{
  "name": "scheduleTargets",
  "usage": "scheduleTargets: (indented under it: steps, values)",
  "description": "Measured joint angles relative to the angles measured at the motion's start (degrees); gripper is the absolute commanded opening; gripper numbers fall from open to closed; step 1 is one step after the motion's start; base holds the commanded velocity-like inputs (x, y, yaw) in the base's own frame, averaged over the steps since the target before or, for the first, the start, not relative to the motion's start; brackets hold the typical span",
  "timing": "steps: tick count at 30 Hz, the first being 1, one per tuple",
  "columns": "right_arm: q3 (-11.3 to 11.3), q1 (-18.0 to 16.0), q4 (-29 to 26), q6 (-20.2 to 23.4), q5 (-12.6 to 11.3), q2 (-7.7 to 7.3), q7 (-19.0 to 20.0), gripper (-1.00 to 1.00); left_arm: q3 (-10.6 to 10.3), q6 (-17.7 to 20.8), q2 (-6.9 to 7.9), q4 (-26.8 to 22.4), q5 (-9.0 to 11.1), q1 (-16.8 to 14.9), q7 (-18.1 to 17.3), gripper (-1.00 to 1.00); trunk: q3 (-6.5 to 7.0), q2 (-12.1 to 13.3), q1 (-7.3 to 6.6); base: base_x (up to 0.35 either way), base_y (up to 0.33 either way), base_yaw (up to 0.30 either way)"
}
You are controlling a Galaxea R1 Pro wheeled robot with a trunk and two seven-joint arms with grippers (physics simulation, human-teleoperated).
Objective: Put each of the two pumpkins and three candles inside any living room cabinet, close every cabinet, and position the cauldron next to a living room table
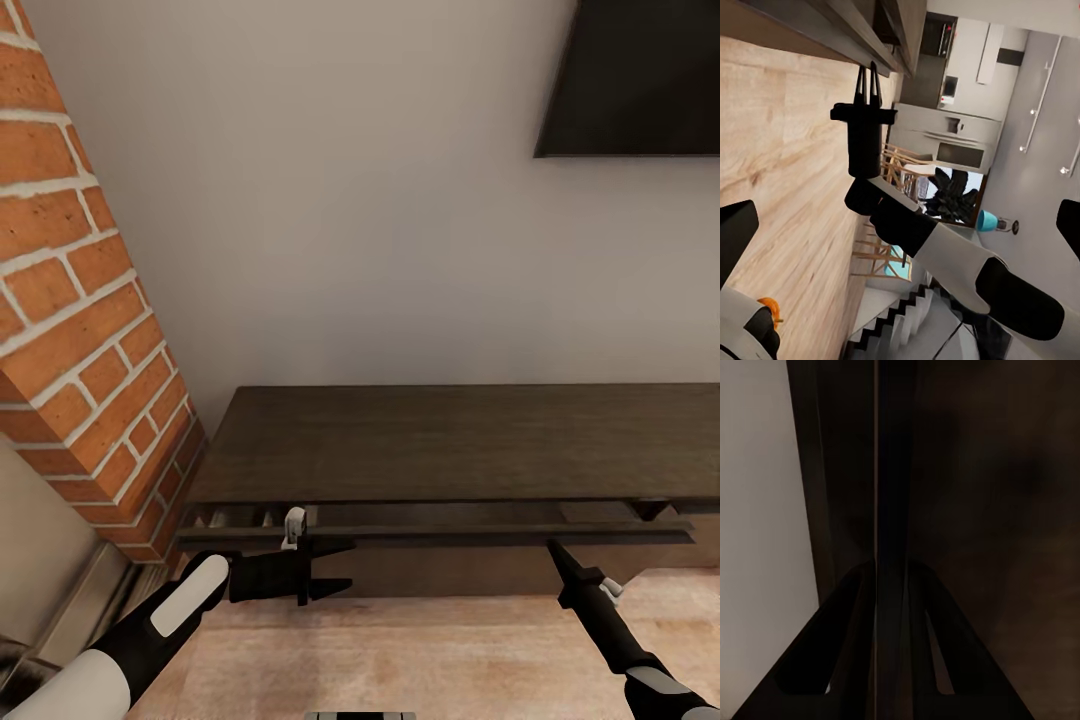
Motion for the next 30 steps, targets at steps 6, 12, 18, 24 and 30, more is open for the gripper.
scheduleTargets:
  steps: [6, 12, 18, 24, 30]
  values:
    - [0.02, -0.01, 0.01, -0.04, -0.07, 0.01, -0.01, -1.0, -0.02, 0.0, 0.01, -0.01, 0.0, 0.0, 0.0, 1.0, 0.0, 0.0, 0.02, -0.128, 0.0, 0.0]
    - [-0.01, -0.01, 0.01, -0.05, -0.08, 0.01, -0.02, -1.0, -0.05, 0.0, 0.07, -0.02, 0.0, 0.0, 0.0, 1.0, 0.0, 0.0, 0.01, -0.117, 0.0, 0.0]
    - [-0.06, -0.01, 0.02, -0.06, -0.08, 0.0, -0.03, -1.0, -0.01, 0.0, 0.08, 0.0, 0.0, 0.0, 0.0, 1.0, 0.0, 0.0, 0.01, -0.155, 0.0, 0.0]
    - [-0.04, 0.0, 0.04, -0.13, -0.09, 0.0, 0.02, -1.0, -0.04, 0.0, 0.0, -0.02, 0.0, 0.0, -0.01, 1.0, 0.0, 0.0, 0.02, -0.134, 0.0, 0.0]
    - [-0.09, 0.0, 0.04, -0.18, -0.08, 0.0, -0.01, -1.0, 0.0, 0.0, 0.0, 0.01, 0.0, 0.0, 0.0, 1.0, 0.0, 0.0, 0.01, -0.14, 0.0, 0.0]
